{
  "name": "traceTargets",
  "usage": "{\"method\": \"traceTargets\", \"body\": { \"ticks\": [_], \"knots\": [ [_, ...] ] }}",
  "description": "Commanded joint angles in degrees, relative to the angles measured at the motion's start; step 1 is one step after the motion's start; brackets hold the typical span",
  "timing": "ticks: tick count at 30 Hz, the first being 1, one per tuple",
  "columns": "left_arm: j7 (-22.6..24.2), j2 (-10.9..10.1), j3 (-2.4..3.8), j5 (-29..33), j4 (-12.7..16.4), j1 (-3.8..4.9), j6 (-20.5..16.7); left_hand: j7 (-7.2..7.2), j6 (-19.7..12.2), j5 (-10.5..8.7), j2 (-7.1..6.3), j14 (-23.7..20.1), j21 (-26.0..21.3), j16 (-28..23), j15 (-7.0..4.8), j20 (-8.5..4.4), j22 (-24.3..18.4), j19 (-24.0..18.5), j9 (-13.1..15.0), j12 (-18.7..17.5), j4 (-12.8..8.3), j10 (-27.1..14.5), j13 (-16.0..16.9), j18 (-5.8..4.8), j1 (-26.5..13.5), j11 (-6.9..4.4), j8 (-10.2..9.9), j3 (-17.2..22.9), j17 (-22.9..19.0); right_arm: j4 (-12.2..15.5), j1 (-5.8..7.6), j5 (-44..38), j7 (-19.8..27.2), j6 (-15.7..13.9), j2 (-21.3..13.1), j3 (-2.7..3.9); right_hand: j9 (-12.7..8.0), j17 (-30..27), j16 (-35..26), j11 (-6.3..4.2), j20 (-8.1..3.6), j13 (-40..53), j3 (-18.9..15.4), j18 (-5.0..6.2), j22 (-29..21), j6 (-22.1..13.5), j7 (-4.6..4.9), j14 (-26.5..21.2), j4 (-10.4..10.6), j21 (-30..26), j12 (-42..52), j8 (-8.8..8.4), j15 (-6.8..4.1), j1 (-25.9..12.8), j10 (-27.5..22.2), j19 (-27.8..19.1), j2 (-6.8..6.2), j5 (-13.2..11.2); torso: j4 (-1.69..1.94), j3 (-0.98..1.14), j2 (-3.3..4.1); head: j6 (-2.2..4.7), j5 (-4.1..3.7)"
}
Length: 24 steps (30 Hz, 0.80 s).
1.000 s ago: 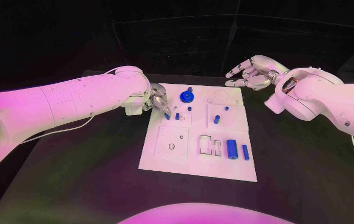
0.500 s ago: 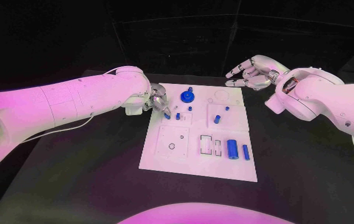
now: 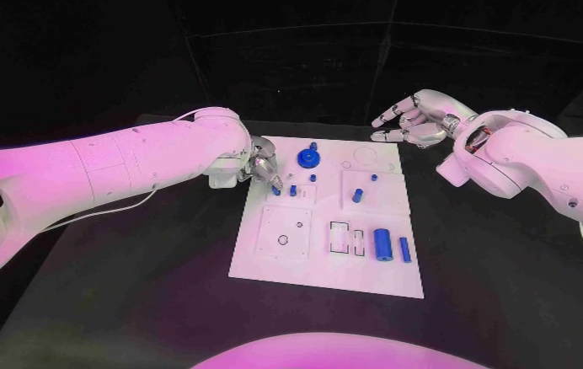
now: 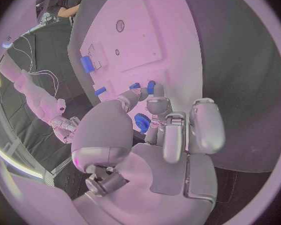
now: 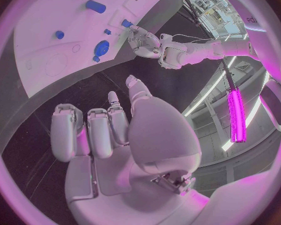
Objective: Assemble the parts on the task board
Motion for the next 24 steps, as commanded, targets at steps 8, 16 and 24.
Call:
{"method": "traceTargets", "body": {
  "ticks": [8, 16, 24],
  "knots": [
    [-0.97, 0.63, -0.04, -0.32, -0.61, -0.01, 2.07, -0.36, 0.56, 0.05, 0.10, 6.10, 0.41, 0.36, -0.66, -0.40, 0.18, 0.27, 0.03, 0.27, -4.85, 0.62, 0.38, -0.01, -1.01, -0.15, 0.15, 4.17, 15.09, 0.16, 0.11, -0.10, 0.18, 0.17, 0.00, 0.03, -0.07, 0.61, -0.18, -0.20, 0.08, 2.35, -0.30, 0.87, 2.69, 0.23, 0.02, 2.99, 0.08, -0.34, -0.08, 0.21, -0.38, 0.36, -0.17, -0.34, 0.35, 0.25, -0.01, 0.02, -0.01, 0.01, -0.13],
    [-1.33, 1.00, -0.04, -0.31, -1.17, 0.00, 1.90, -0.81, 1.02, -0.11, -0.35, 6.10, 0.63, 0.36, -0.94, -0.62, 0.65, 0.35, -0.26, 0.28, -2.55, 0.64, 0.56, -0.10, -2.61, -0.46, -0.20, 0.28, 15.09, 0.18, 0.11, -0.10, 0.20, 0.10, 0.04, 0.03, -0.08, 0.46, -0.28, -0.20, 0.07, 2.23, -0.32, 0.90, 2.55, 0.22, 0.02, 2.96, 0.09, -0.43, -0.19, 0.23, -0.38, 0.38, -0.26, -0.45, 0.39, 0.32, 0.02, -0.02, 0.01, -0.05, -0.16],
    [-1.54, 1.08, -0.04, -0.30, -1.60, 0.00, 1.80, -0.95, 1.97, -0.23, -0.62, 6.10, 1.12, 0.36, -1.13, -0.85, 1.54, 0.57, -1.01, 0.54, 1.56, 0.48, 0.95, -0.26, -5.48, -0.58, -1.18, -6.69, 15.09, 0.14, 0.11, -0.10, 0.15, 0.18, 0.08, 0.03, -0.13, 0.26, -0.45, -0.20, 0.05, 2.09, -0.28, 0.96, 2.32, 0.10, 0.04, 2.92, 0.08, -0.60, -0.34, 0.27, -0.39, 0.60, -0.42, -0.59, 0.55, 1.70, 0.05, -0.03, 0.01, -0.12, -0.21]
  ]
}}
